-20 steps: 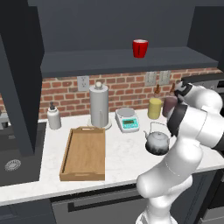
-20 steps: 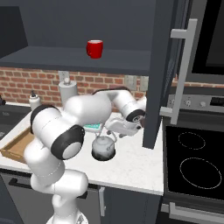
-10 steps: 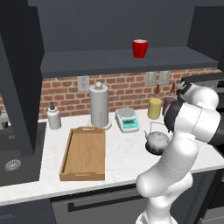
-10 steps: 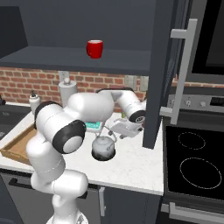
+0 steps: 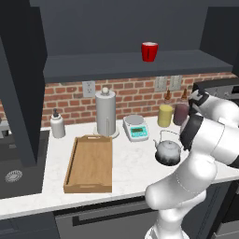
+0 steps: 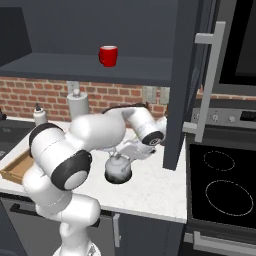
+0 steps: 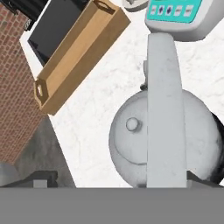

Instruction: Pick the kettle from the counter and place it on the tray. Then pick the mug from the cabinet and place it on the tray. Then close the cabinet doors.

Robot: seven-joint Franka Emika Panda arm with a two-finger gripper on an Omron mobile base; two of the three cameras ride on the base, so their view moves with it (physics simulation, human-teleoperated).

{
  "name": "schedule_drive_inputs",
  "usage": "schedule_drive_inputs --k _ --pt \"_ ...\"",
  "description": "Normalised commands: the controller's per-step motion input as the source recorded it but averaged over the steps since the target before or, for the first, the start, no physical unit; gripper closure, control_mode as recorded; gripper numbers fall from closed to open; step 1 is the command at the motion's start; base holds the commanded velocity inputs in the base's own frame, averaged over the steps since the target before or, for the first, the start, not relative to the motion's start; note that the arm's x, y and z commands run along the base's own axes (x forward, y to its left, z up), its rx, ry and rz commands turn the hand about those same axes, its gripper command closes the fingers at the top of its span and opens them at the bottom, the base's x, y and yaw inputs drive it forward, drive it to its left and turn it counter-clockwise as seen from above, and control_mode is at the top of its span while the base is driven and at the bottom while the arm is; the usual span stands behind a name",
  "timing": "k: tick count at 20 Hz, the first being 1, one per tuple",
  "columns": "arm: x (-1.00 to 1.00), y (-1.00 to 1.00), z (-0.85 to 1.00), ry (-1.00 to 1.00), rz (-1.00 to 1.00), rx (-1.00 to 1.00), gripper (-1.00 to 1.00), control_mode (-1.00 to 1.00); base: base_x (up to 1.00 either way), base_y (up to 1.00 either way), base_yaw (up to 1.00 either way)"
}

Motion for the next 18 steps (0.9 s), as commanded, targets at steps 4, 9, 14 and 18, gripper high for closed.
schedule_drive_inputs --k 4,9,14,18 --pt "-0.14 0.39 0.0 -0.06 0.0 0.01 1.0 -1.0 0.0 0.0 0.0" --pt "0.06 0.2 0.0 0.06 0.0 0.0 1.0 -1.0 0.0 0.0 0.0" --pt "-0.03 0.06 0.14 0.17 -0.01 0.0 1.0 -1.0 0.0 0.0 0.0" --pt "-0.17 0.0 0.51 0.11 -0.15 0.01 1.0 -1.0 0.0 0.0 0.0"
